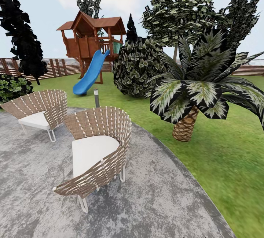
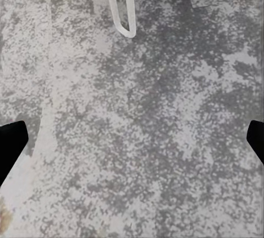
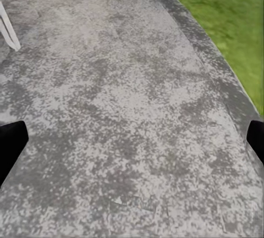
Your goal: In the garden, pick up the pesticide atomizer on the floor and spray pesticide onto both trees until each tree trunk is fully covered.
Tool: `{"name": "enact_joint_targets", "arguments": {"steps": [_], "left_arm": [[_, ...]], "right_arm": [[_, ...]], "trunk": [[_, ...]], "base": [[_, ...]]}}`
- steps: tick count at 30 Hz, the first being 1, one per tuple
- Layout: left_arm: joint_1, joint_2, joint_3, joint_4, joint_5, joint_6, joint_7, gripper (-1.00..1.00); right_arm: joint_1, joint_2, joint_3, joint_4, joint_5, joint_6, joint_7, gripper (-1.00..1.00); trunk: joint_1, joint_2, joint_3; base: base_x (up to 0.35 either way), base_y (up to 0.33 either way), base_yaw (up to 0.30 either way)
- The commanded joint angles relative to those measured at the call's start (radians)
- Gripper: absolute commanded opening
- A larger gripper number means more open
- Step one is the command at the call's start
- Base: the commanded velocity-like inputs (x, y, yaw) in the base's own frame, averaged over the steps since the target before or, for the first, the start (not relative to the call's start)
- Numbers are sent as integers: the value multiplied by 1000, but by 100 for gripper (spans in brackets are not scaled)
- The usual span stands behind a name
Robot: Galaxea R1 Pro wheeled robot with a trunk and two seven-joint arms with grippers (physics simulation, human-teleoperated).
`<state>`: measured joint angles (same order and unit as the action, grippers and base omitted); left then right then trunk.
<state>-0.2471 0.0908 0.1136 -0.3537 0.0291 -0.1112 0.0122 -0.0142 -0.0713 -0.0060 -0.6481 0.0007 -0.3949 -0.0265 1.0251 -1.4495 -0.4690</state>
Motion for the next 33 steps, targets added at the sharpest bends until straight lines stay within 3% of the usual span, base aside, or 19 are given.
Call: {"name": "enact_joint_targets", "arguments": {"steps": [1,11,16,26,33], "left_arm": [[-1,0,2,1,2,-5,1,100],[0,11,6,14,4,-96,-9,100],[1,10,5,16,6,-109,-10,100],[2,6,5,29,8,-113,-9,100],[2,6,5,31,6,-113,-9,100]], "right_arm": [[-1,-1,1,-1,1,-4,-3,100],[-1,6,2,61,-3,-5,-6,100],[-1,7,1,67,-4,-5,-6,100],[-1,7,1,68,-3,-4,-6,100],[-1,6,-1,67,-4,-5,-7,100]], "trunk": [[0,-1,-1],[0,-1,-1],[0,-1,-1],[0,-1,-1],[0,-1,-1]], "base": [[0,0,0],[0,0,0],[-28,14,0],[-273,128,-10],[-317,81,-224]]}}
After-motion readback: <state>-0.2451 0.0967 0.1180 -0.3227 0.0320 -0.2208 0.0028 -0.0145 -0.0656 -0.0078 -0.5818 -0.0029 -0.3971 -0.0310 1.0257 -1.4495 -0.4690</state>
